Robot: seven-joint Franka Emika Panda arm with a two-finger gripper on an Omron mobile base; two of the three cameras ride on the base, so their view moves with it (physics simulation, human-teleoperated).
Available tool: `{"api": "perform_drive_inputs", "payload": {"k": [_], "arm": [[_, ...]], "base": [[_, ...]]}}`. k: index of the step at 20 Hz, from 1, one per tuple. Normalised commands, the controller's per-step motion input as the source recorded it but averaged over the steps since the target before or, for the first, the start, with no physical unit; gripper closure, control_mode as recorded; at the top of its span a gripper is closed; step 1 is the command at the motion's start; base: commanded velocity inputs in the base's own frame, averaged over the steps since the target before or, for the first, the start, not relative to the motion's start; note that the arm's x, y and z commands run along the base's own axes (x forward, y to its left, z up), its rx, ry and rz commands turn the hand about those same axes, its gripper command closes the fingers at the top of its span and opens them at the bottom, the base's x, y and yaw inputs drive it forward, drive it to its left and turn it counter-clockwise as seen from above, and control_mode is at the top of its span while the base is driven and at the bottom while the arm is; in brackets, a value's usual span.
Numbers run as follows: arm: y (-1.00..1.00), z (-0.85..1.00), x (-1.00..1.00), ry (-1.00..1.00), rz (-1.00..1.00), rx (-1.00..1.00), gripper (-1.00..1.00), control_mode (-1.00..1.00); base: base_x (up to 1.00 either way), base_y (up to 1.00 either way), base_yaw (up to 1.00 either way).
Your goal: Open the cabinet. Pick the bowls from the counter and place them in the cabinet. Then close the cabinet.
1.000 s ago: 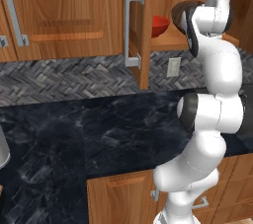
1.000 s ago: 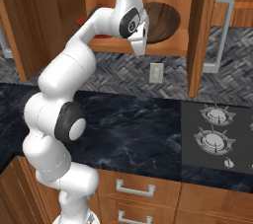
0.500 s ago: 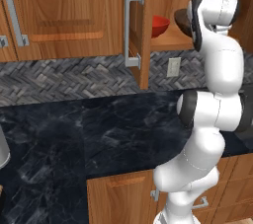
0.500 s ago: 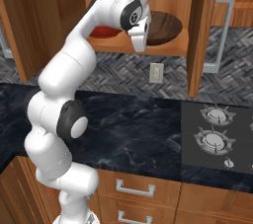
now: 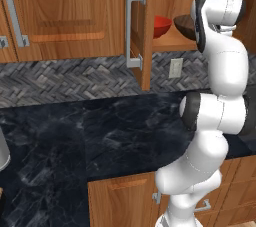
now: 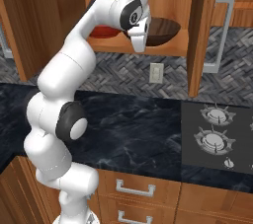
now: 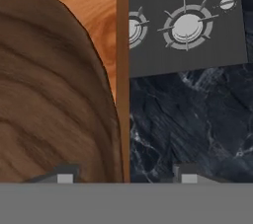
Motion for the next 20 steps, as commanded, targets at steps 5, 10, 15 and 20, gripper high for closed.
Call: {"api": "perform_drive_inputs", "payload": {"k": [5,10,15,20], "arm": [[0.0,0.03,0.07,-0.07,0.0,0.0,-1.0,-1.0],[0.0,0.37,-0.59,-0.28,0.0,0.0,-1.0,-1.0],[0.0,0.06,-0.93,-0.2,0.0,0.02,-1.0,-1.0],[0.09,0.13,-1.0,-0.54,0.0,0.0,-1.0,-1.0]], "base": [[0.0,0.0,0.0],[0.0,0.0,0.0],[0.0,0.0,0.0],[0.0,0.0,0.0]]}}
